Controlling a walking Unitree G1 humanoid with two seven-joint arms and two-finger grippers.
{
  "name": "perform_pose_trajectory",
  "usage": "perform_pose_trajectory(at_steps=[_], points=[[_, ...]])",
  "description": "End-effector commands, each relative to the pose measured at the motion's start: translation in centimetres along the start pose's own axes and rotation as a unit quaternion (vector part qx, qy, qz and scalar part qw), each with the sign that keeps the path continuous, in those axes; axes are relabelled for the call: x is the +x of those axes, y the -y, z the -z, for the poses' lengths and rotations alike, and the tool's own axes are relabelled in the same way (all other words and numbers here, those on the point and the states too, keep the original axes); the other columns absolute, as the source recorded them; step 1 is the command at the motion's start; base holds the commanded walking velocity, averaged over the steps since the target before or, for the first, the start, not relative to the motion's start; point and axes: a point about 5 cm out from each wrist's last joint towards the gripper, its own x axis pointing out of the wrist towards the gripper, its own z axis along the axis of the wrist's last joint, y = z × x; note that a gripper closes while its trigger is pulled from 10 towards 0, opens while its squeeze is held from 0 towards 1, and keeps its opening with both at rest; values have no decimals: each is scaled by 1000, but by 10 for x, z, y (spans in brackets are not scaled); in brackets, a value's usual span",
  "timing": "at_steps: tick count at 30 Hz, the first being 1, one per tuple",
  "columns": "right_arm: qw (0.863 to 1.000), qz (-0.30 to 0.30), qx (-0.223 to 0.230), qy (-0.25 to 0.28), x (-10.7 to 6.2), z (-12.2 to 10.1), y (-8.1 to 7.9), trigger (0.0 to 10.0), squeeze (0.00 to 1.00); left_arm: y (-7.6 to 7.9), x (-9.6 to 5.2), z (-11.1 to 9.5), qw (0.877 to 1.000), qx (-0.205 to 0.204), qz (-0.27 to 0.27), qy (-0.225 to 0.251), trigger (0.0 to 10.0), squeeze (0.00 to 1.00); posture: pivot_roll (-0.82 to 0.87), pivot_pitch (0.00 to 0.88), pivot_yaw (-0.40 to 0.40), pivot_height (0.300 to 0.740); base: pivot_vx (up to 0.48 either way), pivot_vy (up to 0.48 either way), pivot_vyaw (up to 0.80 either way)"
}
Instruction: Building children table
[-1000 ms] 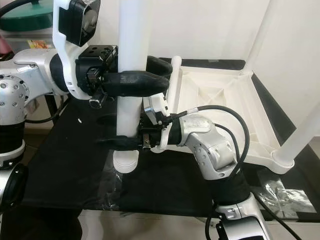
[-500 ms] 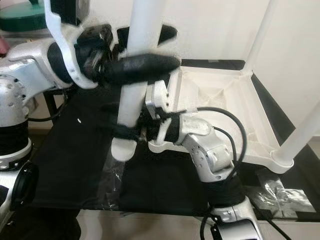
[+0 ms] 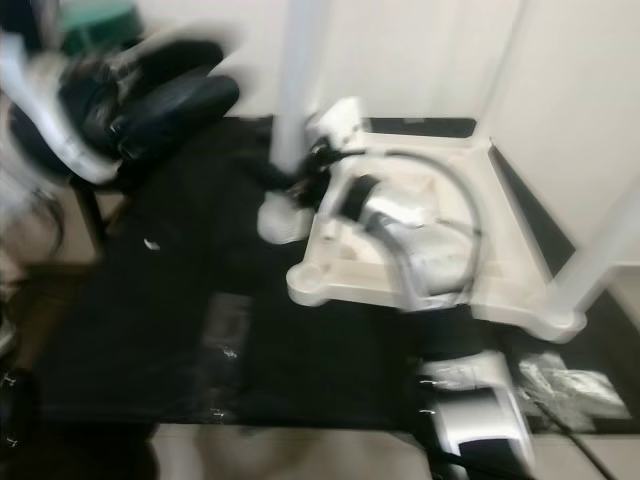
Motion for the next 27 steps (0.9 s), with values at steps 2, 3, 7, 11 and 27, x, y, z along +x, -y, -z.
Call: perform_pose_trajectory(at_steps=[2,3,7,11,27], points=[[1000,16,-7,6,9,-4,4,0,0,-1,-12,8,998,28,-62,-14,10000,1000,15,180,-5,740,0,0,0],[1000,22,-7,5,10,-5,7,0,0,-4,-17,16,995,26,-94,-25,10000,1000,18,193,-6,740,0,0,0],[1000,-11,-5,-4,13,-4,4,2667,0,1,-31,51,985,31,-151,-80,10000,0,21,249,-14,740,0,0,0],[999,-51,0,-13,14,0,-3,10000,0,13,-38,78,979,40,-172,-106,10000,0,19,287,-12,740,0,0,0],[968,-246,24,-30,-20,1,-19,10000,0,64,-62,143,941,103,-280,-160,10000,0,16,399,-6,740,0,0,0]])
